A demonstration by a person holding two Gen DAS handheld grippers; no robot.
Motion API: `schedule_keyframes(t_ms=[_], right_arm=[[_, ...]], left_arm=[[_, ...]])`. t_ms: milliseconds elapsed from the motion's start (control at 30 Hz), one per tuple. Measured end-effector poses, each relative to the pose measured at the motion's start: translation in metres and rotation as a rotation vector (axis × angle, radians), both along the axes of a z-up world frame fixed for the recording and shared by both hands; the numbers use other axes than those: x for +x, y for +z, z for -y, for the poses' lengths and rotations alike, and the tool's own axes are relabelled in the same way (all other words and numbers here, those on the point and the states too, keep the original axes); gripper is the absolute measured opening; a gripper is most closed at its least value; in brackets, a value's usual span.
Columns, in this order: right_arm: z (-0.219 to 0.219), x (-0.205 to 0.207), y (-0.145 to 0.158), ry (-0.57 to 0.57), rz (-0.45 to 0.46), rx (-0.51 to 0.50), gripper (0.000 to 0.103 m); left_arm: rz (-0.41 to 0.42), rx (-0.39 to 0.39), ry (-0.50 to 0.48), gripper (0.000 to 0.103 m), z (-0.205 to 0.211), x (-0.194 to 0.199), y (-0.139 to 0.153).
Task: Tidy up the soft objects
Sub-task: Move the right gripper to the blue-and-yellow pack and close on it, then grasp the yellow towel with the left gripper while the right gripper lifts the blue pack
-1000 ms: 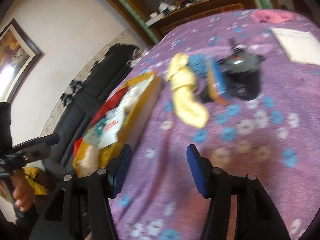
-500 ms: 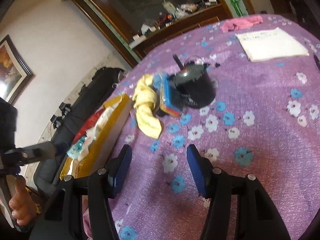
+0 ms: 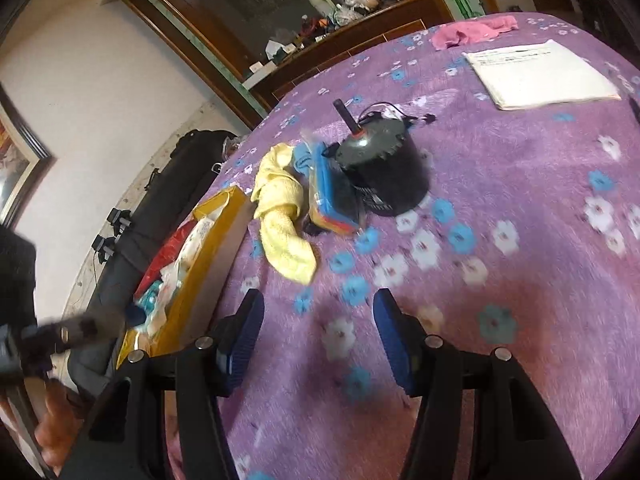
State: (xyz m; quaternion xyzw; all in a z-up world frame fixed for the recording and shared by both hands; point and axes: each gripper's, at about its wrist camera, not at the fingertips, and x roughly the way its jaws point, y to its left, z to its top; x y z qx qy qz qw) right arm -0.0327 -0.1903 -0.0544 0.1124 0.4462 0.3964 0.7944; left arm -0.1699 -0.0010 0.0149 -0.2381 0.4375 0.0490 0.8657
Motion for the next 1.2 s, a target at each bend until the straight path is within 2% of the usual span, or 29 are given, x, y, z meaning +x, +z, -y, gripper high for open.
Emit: schedule_keyframes(t_ms=[67,167,300,400,467,700,767,933,1100,1200], right_arm=[[-0.011,0.007,0.005,-0.030,0.016,-0.033,0.056],[-0.026,0.022,0.004,-0.068,-0.026,-0.036,0.056],[-0.040,0.034,-0.003,-0.117,-0.040,-0.077,0.055],[-0.043,0.043,-0.008,-0.139,-0.062,-0.076,0.049],[-0.047,0.044,-0.011,-0.153,-0.061,-0.098,0.040],[-0.058,0.043,-0.012,-0.185,-0.011,-0.152,0.032],[-0.055,0.043,-0.011,-0.183,-0.006,-0.148,0.028],[-0.035,0.032,-0.007,-0.156,-0.011,-0.096,0.025],[0.001,0.007,-0.001,-0.126,0.010,-0.033,0.024],[0.016,-0.002,0.000,-0.150,0.036,-0.039,0.024]], left_arm=[[0.000,-0.008,0.001,0.067,-0.002,-0.001,-0.002],[-0.001,-0.006,-0.005,0.067,-0.004,-0.001,-0.004],[0.003,-0.007,0.006,0.067,-0.008,-0.002,-0.003],[0.004,0.006,-0.002,0.067,-0.007,-0.002,-0.003],[-0.005,0.003,-0.006,0.067,-0.007,-0.002,-0.005],[-0.010,-0.013,-0.018,0.067,-0.005,-0.001,-0.007],[-0.013,-0.017,-0.024,0.067,-0.004,0.001,-0.007],[-0.025,-0.040,-0.030,0.067,-0.001,0.013,-0.004],[-0.089,0.009,-0.016,0.067,-0.003,0.053,-0.009],[-0.139,-0.004,-0.017,0.067,-0.008,0.080,-0.024]])
